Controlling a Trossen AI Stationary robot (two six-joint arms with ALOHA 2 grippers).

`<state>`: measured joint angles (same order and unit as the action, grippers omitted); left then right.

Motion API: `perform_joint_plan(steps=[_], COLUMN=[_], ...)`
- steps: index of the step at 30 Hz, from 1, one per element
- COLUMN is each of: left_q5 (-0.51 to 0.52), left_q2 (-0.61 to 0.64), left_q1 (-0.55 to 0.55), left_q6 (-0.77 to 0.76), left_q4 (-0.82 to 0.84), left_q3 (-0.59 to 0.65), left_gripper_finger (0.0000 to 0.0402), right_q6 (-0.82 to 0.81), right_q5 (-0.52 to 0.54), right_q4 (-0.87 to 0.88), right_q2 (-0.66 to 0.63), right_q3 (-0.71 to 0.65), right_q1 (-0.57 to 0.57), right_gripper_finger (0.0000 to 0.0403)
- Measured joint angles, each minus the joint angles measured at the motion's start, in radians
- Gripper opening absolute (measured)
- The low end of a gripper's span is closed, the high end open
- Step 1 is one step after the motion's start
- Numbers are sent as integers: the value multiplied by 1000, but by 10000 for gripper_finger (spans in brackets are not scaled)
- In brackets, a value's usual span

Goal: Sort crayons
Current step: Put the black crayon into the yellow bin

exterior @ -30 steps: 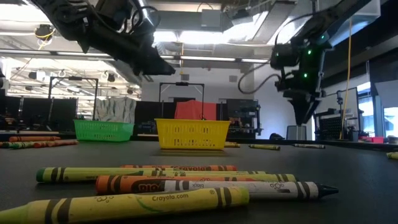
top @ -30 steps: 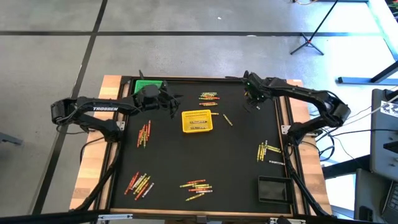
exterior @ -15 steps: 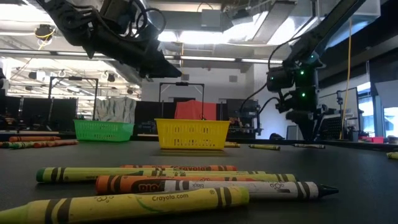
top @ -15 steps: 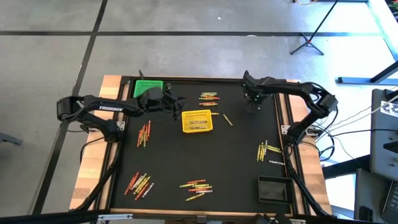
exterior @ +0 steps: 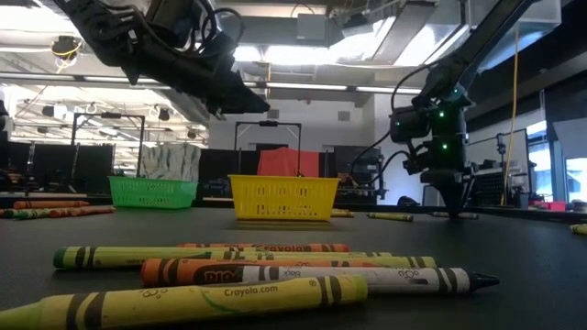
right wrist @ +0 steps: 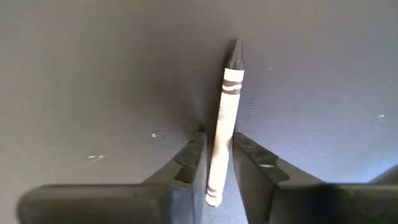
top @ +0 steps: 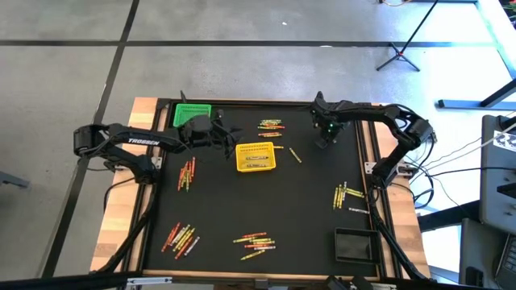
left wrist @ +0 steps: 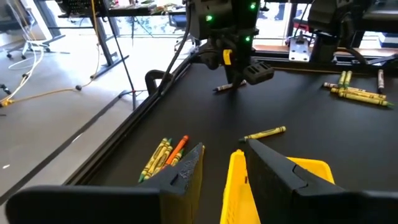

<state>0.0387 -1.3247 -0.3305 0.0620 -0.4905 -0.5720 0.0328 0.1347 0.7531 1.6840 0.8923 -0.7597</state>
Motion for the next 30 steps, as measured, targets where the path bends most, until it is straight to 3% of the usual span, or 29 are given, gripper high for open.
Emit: perform_joint_plan(steps=[10, 15, 21, 30], left_q5=[0, 0, 0, 0], left_q2=[0, 0, 0, 0], left_q1=[0, 0, 0, 0], left_q6=[1, 1, 1, 2], left_q4=[-22, -19, -18, -18], left_q3=[0, 0, 0, 0], left_gripper_finger=[107, 107, 107, 107], right_q6=[88, 91, 77, 77], right_q5=[-5, -5, -38, -112], right_q4=[-3, -7, -24, -245], right_q2=[0, -37, -140, -192], right_q3=[-1, -8, -7, -6], right_q1=[1, 36, 156, 368], right_gripper_finger=[7, 19, 19, 24])
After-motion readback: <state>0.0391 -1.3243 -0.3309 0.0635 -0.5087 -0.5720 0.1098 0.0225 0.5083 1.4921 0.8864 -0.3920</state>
